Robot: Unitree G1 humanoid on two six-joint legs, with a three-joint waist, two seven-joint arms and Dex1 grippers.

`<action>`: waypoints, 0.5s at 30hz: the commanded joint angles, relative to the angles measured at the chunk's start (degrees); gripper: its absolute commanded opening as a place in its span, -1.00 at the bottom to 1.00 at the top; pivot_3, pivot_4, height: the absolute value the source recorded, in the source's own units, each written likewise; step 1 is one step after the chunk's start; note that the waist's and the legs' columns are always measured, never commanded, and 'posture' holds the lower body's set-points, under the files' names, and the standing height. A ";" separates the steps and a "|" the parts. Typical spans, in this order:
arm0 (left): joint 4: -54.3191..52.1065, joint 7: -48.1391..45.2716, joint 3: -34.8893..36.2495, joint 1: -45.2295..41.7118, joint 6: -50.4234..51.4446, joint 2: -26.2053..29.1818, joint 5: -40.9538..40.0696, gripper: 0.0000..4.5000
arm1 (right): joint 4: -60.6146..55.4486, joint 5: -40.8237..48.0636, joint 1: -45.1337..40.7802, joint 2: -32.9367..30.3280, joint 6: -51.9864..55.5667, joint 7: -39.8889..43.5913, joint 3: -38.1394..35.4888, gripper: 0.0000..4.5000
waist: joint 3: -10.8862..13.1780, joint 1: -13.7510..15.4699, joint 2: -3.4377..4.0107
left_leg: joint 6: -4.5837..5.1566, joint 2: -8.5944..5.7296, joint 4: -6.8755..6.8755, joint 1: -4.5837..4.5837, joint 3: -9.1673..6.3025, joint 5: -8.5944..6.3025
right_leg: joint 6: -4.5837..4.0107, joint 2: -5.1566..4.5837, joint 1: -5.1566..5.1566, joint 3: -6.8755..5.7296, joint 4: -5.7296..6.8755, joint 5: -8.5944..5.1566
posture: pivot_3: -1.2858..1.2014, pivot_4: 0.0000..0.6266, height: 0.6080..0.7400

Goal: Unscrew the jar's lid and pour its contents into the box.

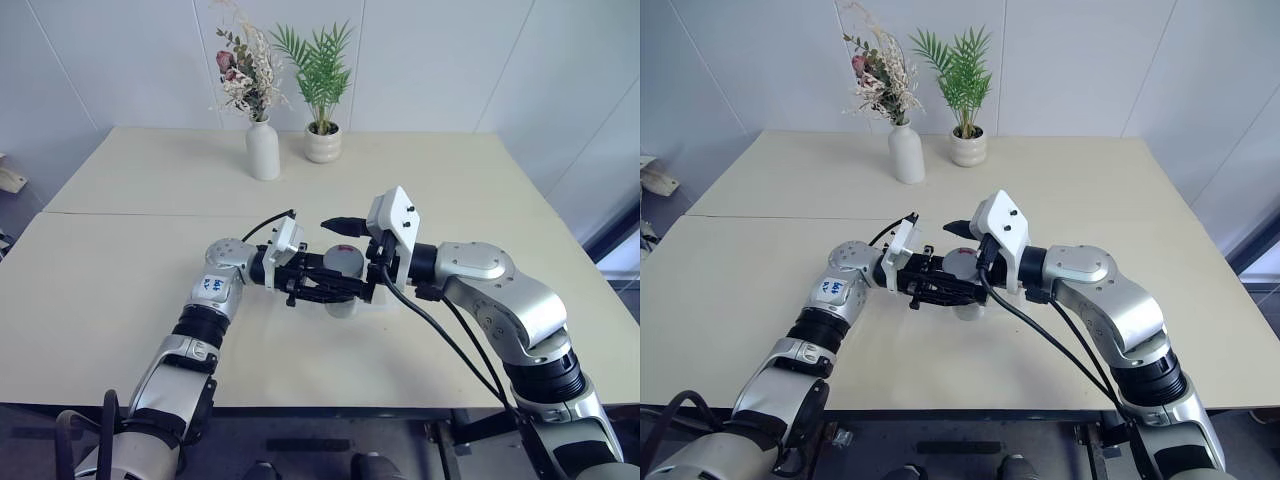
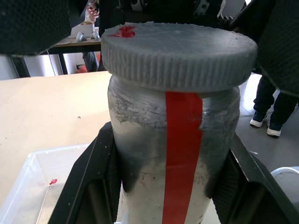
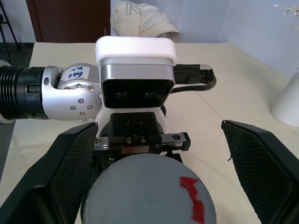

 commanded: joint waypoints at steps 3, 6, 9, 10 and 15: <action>-2.79 -3.00 0.30 -0.22 0.12 0.38 -1.06 -0.09 | -1.25 -0.19 -0.51 -0.67 -0.68 0.21 -2.10 0.99 | 0.00 0.00 0.00 | 0.00 0.00 0.00 0.00 0.00 0.00 | 0.00 0.00 0.00 0.00 0.00 0.00 | 0.03 -0.52 1.00; -3.18 -2.90 0.35 0.09 0.30 0.49 -1.11 -0.09 | -1.59 -0.28 -0.09 -1.22 -0.54 -0.12 -2.79 0.99 | 0.00 0.00 0.00 | 0.00 0.00 0.00 0.00 0.00 0.00 | 0.00 0.00 0.00 0.00 0.00 0.00 | 0.03 -0.52 1.00; -3.49 -2.90 0.38 0.36 0.49 0.63 -1.14 -0.09 | -2.07 -0.31 0.30 -1.80 -0.27 -0.36 -3.38 0.99 | 0.00 0.00 0.00 | 0.00 0.00 0.00 0.00 0.00 0.00 | 0.00 0.00 0.00 0.00 0.00 0.00 | 0.03 -0.52 1.00; -3.59 -2.91 0.41 0.44 0.56 0.71 -1.15 -0.09 | -2.39 -0.20 0.49 -2.03 -0.09 -0.42 -3.68 0.99 | 0.00 0.00 0.00 | 0.00 0.00 0.00 0.00 0.00 0.00 | 0.00 0.00 0.00 0.00 0.00 0.00 | 0.03 -0.52 1.00; -3.74 -2.81 0.57 0.69 0.77 1.12 -1.16 -0.09 | -4.30 0.28 1.91 -3.48 0.90 -0.77 -4.70 0.99 | 0.00 0.02 0.00 | 0.00 0.00 0.00 0.00 0.00 0.00 | 0.00 0.00 0.00 0.00 -0.01 0.00 | 0.03 -0.52 1.00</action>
